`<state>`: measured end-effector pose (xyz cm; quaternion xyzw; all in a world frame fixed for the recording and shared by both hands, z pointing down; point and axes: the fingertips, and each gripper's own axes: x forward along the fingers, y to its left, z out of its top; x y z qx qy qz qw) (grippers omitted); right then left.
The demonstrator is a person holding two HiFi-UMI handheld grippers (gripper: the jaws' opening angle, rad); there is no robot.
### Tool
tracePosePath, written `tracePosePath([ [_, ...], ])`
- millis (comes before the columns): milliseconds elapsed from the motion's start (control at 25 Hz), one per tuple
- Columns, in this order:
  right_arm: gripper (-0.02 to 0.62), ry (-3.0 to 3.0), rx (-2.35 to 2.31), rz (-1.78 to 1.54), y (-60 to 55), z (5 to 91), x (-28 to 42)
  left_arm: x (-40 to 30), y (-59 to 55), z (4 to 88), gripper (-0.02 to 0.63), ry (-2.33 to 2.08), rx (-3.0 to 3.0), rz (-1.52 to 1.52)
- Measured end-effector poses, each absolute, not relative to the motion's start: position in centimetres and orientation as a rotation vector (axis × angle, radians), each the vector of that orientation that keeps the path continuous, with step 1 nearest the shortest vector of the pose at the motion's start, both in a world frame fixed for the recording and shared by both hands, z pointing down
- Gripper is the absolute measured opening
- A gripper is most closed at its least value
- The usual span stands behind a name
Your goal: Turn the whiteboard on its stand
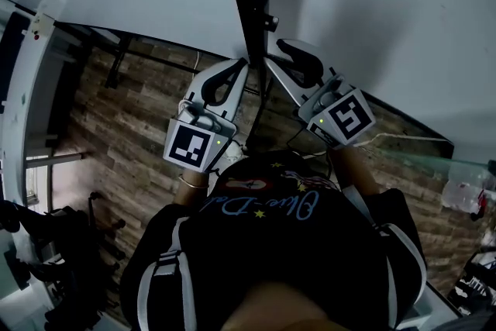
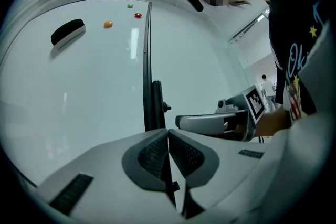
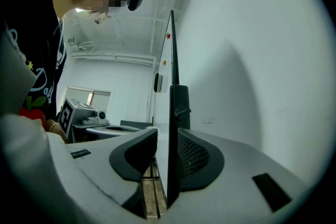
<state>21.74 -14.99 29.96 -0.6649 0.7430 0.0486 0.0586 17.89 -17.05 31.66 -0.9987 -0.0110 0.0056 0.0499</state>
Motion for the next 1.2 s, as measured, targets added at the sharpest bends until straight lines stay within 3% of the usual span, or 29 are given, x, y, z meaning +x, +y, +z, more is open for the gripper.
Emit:
tracePosePath([
  [680,0.167,2.14,-2.153,0.119,-18.3,30.6,23.6,18.9,-18.5,32.3,0.037,-0.238,-3.06,-0.009],
  [1200,0.167,2.034,-2.216,0.086,-18.7,30.9,24.1,18.6,-19.5,32.7,0.037,-0.397,-3.057,-0.015],
])
